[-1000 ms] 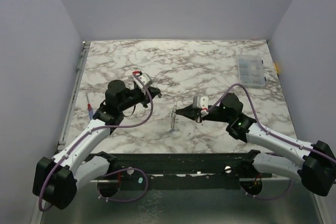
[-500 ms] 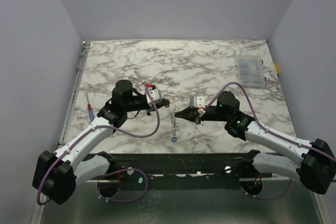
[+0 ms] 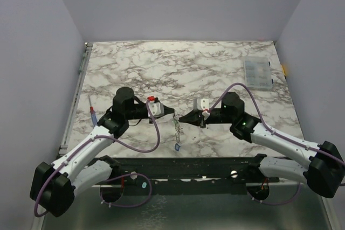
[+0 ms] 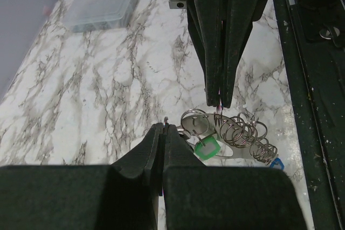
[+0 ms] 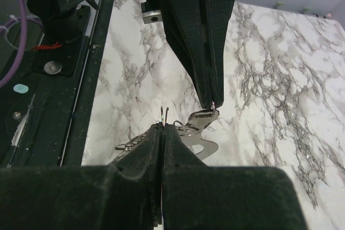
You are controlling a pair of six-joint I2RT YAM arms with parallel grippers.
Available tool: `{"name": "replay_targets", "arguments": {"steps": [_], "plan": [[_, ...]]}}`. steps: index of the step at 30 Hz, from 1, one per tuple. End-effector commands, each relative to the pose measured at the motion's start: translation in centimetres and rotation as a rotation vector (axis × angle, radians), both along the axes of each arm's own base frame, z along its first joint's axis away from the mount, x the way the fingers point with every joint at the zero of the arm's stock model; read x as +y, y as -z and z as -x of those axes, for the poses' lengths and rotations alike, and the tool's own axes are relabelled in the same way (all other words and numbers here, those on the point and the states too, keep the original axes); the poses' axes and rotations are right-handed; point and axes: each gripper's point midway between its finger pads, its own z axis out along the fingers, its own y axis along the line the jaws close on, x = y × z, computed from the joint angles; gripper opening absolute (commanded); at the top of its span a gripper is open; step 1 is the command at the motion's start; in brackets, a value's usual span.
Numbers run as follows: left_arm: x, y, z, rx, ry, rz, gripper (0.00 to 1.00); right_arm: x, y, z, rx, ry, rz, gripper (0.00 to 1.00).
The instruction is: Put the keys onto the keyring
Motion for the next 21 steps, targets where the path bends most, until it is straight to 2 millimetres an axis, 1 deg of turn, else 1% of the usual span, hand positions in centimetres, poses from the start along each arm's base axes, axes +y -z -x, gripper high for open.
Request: {"name": "replay_targets", "arguments": {"steps": [1,6,12,21], "plan": [[-0.3,-0.4,1.0,-0.052,0.048,0.013,0.0,0.5,-1.4,0.6,-0.007,-0.043,-0.028,0.01],[-0.2,-0.2,1.3,-0.069,0.03,0.009,0.0,0.6,-1.1,0.5,0.009,-0.045,-0.02,0.01],[0.0,-0.2,0.9,-0.079,-0.007,0.004,0.0,0.4,-0.7,-0.1,0.002,-0.004,-0.015,0.01],[0.0,0.2,1.0,-0.082,-0.028,-0.004,0.0,0.4,-0.8,-0.6,-0.014,0.019,-0.004,0.01]]}}
